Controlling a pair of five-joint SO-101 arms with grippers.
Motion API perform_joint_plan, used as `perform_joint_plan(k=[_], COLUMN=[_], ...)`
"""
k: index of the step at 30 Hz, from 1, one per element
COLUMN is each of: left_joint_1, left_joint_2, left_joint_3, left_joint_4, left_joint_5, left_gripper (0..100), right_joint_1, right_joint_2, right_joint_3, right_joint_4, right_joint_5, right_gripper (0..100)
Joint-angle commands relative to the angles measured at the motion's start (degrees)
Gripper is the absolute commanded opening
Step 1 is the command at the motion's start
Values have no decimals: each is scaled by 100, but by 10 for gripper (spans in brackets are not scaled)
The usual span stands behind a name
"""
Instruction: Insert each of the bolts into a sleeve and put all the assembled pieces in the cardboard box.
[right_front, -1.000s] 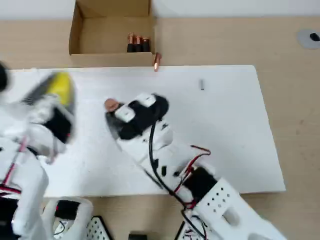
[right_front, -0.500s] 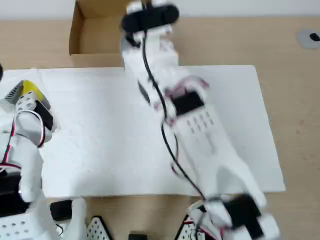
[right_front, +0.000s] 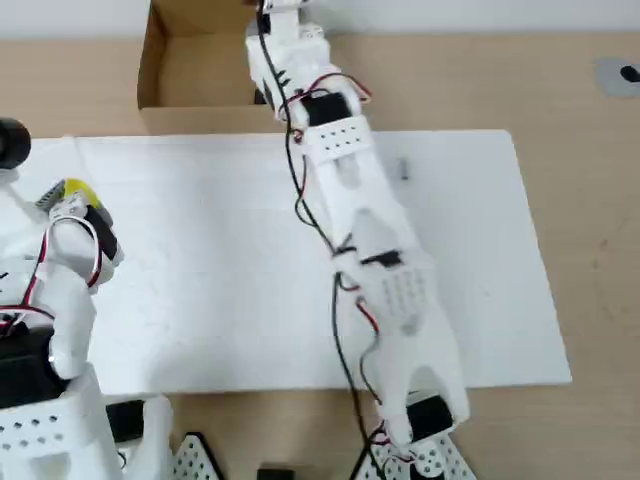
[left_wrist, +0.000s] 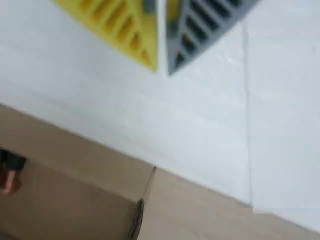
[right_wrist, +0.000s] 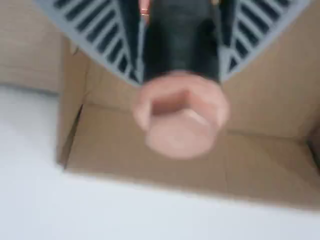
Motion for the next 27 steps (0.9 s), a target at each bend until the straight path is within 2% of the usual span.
perform_joint_plan(k=[1,5,8,13,18,22,27], left_joint_1=[-88,-88,-88,-44,-35,352,976], left_joint_2=[-57,-57,-57,-57,-48,-4,13], left_joint_3=[53,167,273,378,352,404,765], left_joint_4=[-88,-79,-97,-105,-114,-105,-545], left_joint_5=[-53,-44,-35,-26,229,255,281], left_gripper=[8,8,8,8,8,71,81], right_joint_1=[66,75,75,75,92,180,497], right_joint_2=[1147,2009,2229,2246,2044,1675,980], right_joint_3=[-1956,-2659,-2668,-2721,-3204,-3626,-3591], right_joint_4=[167,193,220,668,1354,2048,2778], right_joint_5=[35,185,308,290,290,290,290], right_gripper=[12,18,85,193,210,210,210])
